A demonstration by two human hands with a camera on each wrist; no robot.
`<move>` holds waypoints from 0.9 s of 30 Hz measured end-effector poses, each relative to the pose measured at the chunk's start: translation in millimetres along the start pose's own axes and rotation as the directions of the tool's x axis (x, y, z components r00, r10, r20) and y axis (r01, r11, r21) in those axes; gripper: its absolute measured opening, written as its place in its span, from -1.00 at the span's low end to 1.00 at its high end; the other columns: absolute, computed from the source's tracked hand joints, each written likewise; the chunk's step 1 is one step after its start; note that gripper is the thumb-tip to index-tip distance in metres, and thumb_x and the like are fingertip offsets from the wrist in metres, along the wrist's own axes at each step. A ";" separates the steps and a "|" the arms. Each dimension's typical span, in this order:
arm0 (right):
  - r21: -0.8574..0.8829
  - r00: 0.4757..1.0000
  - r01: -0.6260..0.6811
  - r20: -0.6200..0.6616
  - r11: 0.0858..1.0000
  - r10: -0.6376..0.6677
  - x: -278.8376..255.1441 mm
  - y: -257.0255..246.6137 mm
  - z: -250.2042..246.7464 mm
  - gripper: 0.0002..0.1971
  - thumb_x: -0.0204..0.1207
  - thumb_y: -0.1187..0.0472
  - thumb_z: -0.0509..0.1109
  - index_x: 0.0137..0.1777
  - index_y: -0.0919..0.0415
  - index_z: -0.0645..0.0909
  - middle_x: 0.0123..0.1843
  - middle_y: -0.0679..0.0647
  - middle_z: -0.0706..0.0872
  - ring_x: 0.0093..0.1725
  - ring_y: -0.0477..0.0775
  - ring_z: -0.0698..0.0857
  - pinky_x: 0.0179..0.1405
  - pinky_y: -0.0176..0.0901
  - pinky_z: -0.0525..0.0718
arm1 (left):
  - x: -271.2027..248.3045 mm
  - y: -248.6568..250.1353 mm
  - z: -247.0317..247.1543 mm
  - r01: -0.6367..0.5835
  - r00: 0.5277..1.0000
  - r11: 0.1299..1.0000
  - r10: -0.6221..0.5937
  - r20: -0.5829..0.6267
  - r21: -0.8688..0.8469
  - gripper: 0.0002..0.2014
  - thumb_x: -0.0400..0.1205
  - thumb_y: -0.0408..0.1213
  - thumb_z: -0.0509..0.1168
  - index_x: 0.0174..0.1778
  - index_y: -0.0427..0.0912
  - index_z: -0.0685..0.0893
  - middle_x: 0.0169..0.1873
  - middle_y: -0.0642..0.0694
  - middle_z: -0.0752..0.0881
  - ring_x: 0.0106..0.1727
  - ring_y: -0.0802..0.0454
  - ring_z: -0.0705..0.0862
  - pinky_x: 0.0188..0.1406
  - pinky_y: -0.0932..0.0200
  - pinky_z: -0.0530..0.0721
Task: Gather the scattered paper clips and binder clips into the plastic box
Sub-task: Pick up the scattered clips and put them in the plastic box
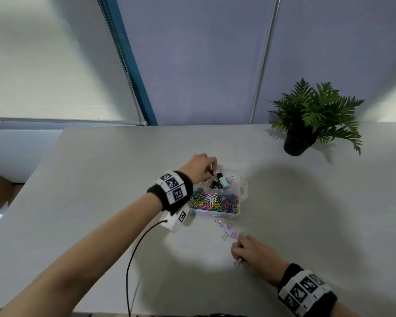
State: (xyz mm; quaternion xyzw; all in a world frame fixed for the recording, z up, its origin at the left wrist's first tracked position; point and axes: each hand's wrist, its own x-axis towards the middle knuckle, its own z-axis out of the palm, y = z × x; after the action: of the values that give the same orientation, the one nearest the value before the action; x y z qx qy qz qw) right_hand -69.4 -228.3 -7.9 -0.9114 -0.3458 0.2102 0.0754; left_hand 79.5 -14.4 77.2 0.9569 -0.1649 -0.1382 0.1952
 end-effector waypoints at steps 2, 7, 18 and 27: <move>-0.027 0.999 -0.031 0.024 0.999 0.031 -2.1 -3.5 0.7 -0.86 0.31 0.29 0.09 -0.16 0.09 0.36 -0.17 0.00 0.60 -0.20 -0.02 0.60 -0.45 -0.28 0.24 | 16.4 -7.9 2.3 0.041 0.998 0.999 -0.042 0.039 0.027 -0.78 0.57 -0.38 0.33 0.12 -0.29 0.61 0.11 -0.27 0.65 0.10 -0.15 0.66 0.13 0.15 0.57; -0.100 0.997 -0.017 -0.080 0.995 0.009 -3.5 -3.9 3.2 -0.76 0.29 0.39 0.01 -0.12 0.15 0.40 -0.17 0.00 0.51 -0.27 -0.02 0.42 -0.50 -0.27 0.19 | 11.6 -16.3 14.6 0.012 0.998 0.999 -0.015 0.066 0.045 -0.76 0.63 -0.32 0.26 0.20 -0.26 0.63 0.11 -0.24 0.67 0.12 -0.13 0.67 0.21 0.12 0.57; 0.111 0.999 -0.020 0.047 0.994 0.015 3.8 13.6 6.4 -0.86 0.45 0.30 0.19 -0.01 0.26 0.47 0.16 0.20 0.47 0.15 0.19 0.46 0.07 0.04 0.49 | -88.8 23.7 110.7 -0.258 0.960 0.936 0.222 0.170 0.238 -0.54 0.61 -0.49 0.20 0.45 -0.24 0.38 0.34 -0.24 0.49 0.30 -0.18 0.55 0.17 -0.06 0.63; 0.370 1.000 -0.019 0.016 0.929 0.014 -1.3 20.1 5.1 -0.91 0.34 0.35 0.32 -0.19 0.18 0.59 -0.20 -0.17 0.44 -0.20 -0.14 0.44 -0.13 -0.37 0.40 | -86.2 36.1 132.1 0.012 0.996 0.987 -0.026 0.081 0.162 -0.53 0.56 -0.08 0.32 0.33 -0.22 0.45 0.31 -0.19 0.45 0.34 -0.16 0.46 0.12 -0.09 0.63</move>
State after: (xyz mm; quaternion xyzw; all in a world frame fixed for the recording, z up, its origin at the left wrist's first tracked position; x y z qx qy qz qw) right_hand -60.5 -244.4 -17.8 -0.8822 -0.2929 0.2783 0.2420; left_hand -51.6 -57.3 -7.4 0.9645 -0.1742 -0.1659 0.1090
